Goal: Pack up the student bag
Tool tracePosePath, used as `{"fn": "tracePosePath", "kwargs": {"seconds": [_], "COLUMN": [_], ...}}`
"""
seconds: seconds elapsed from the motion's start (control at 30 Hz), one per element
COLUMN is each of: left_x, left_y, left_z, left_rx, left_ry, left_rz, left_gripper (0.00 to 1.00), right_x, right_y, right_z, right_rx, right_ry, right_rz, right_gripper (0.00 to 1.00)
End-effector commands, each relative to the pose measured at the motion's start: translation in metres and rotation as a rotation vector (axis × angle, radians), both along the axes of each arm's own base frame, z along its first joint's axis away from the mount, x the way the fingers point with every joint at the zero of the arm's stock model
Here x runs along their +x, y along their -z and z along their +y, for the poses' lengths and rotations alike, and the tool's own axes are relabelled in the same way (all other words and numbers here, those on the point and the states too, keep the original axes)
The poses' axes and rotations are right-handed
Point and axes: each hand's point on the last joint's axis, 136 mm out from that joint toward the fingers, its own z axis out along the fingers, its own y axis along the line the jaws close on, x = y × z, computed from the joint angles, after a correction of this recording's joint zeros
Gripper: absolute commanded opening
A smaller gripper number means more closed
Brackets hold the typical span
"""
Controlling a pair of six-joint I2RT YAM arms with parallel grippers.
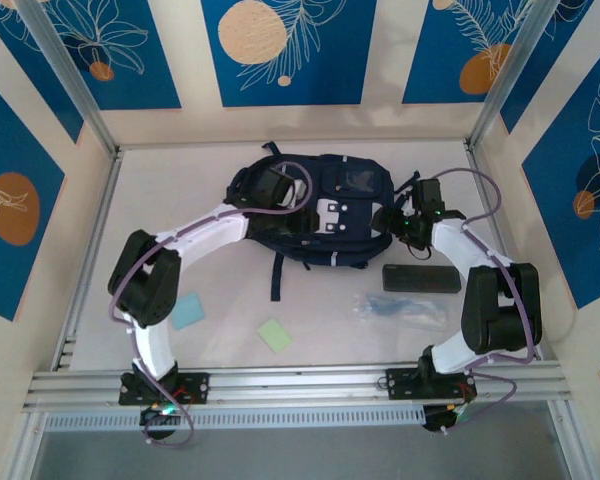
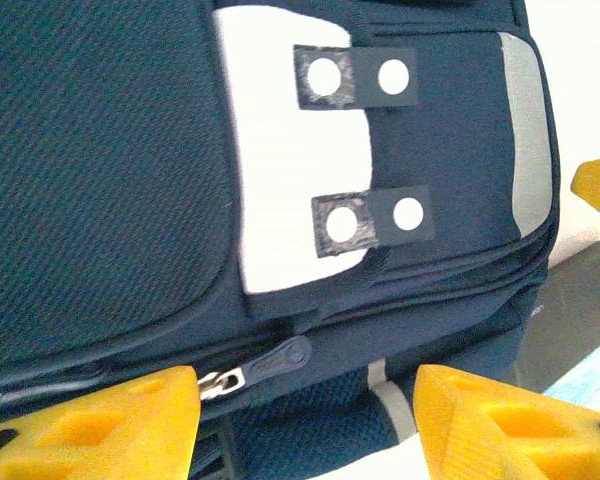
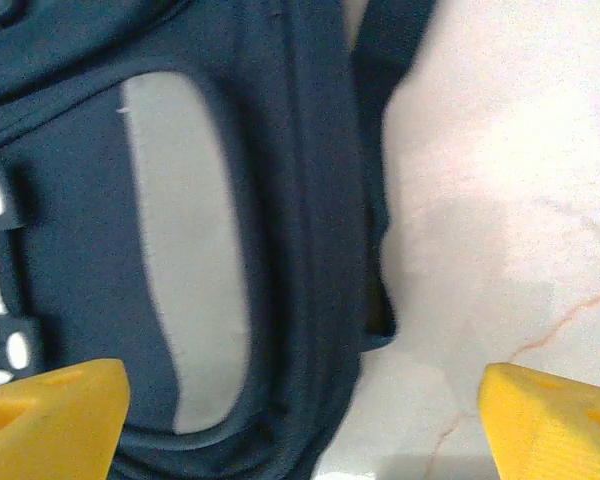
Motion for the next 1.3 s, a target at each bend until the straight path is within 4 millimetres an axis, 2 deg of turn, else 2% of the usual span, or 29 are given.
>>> {"fn": "tracePosePath", "kwargs": {"seconds": [0.0,0.13,0.3,0.47,0.67,0.73,0.9,1.0,1.27], "left_x": [-0.009,-0.011,-0.009,-0.004,0.004,0.005,0.011,0.016,0.027], "left_y": [0.027,0.047,0.063,0.070,0.084,0.086,0.082,0.076,0.045], "left_z": [0.003,-0.006,-0.010,-0.010,0.013,0.013,0.005,0.008,0.034], "left_rx": [0.207,0.326,0.451,0.539,0.688,0.688,0.553,0.454,0.398], "left_ry": [0.039,0.072,0.081,0.073,0.030,0.020,-0.054,-0.126,-0.267], "left_rz": [-0.007,-0.004,-0.010,-0.050,-0.071,-0.072,-0.056,-0.052,-0.158], "left_gripper": [0.57,0.56,0.58,0.59,0.59,0.58,0.47,0.40,0.28], "right_x": [0.006,0.016,0.020,0.019,0.019,0.020,0.020,0.019,0.020], "right_y": [0.006,0.010,0.020,0.030,0.033,0.032,0.030,0.029,0.026], "right_z": [-0.001,0.022,0.038,0.040,0.040,0.040,0.040,0.040,0.042], "right_rx": [0.121,0.243,0.274,0.282,0.285,0.286,0.285,0.278,0.277], "right_ry": [0.053,-0.008,-0.030,-0.024,-0.020,-0.023,-0.032,-0.039,-0.053], "right_rz": [0.004,0.013,0.031,0.050,0.049,0.046,0.043,0.039,0.035], "right_gripper": [0.91,0.88,0.85,0.83,0.82,0.81,0.77,0.75,0.71]}}
